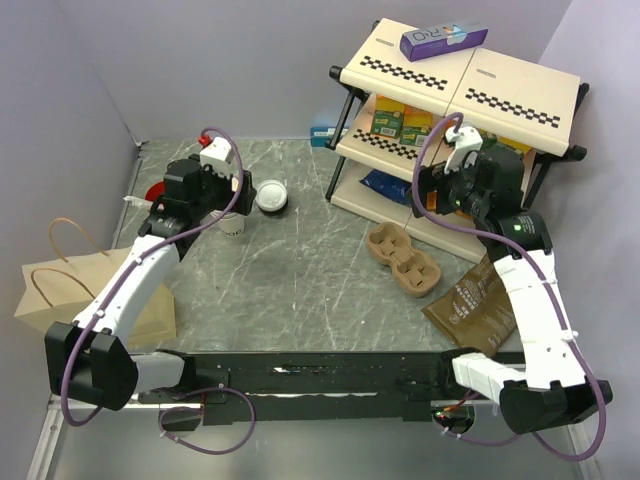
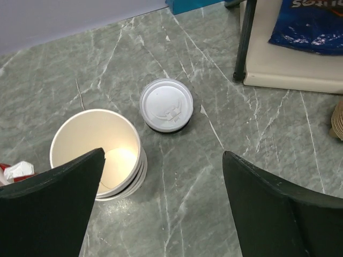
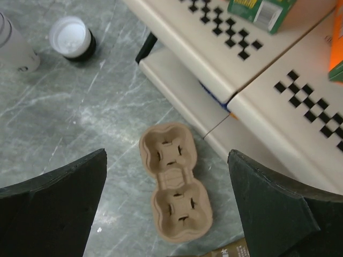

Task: Pack the takeout coffee

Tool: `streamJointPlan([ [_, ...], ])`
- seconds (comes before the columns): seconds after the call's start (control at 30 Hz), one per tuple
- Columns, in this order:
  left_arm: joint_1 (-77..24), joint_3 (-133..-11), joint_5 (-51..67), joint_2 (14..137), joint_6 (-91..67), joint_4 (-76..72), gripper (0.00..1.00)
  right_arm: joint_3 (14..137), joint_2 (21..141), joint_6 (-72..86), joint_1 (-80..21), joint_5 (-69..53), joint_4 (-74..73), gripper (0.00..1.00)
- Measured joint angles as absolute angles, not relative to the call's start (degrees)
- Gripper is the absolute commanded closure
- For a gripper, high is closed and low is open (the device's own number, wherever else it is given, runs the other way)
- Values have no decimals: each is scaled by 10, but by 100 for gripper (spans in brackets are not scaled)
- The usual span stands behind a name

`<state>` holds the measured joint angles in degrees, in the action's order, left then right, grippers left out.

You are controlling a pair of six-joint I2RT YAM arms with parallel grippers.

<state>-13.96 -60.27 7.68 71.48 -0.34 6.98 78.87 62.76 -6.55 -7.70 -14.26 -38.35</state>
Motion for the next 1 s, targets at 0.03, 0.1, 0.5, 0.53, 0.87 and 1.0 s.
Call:
streamJointPlan([
  [0.03, -140, -605, 82, 715, 1, 72, 3, 782, 628, -65, -79, -143, -383, 0],
  [0.1, -140, -616, 95, 715, 14, 84, 2, 765, 628, -66, -80, -145, -386, 0],
  [0.5, -140, -796, 187, 714, 173, 244, 12, 735, 638, -210, -87, -279, -416, 0],
  [0.53, -140, -814, 187, 715, 185, 263, 14, 732, 642, -218, -89, -294, -421, 0],
  [0.87, -137, -887, 135, 776, 218, 389, 34, 709, 688, -228, -131, -357, -436, 0],
  [1.0, -132, -931, 130, 852, 217, 448, 40, 709, 688, -224, -137, -364, -434, 0],
])
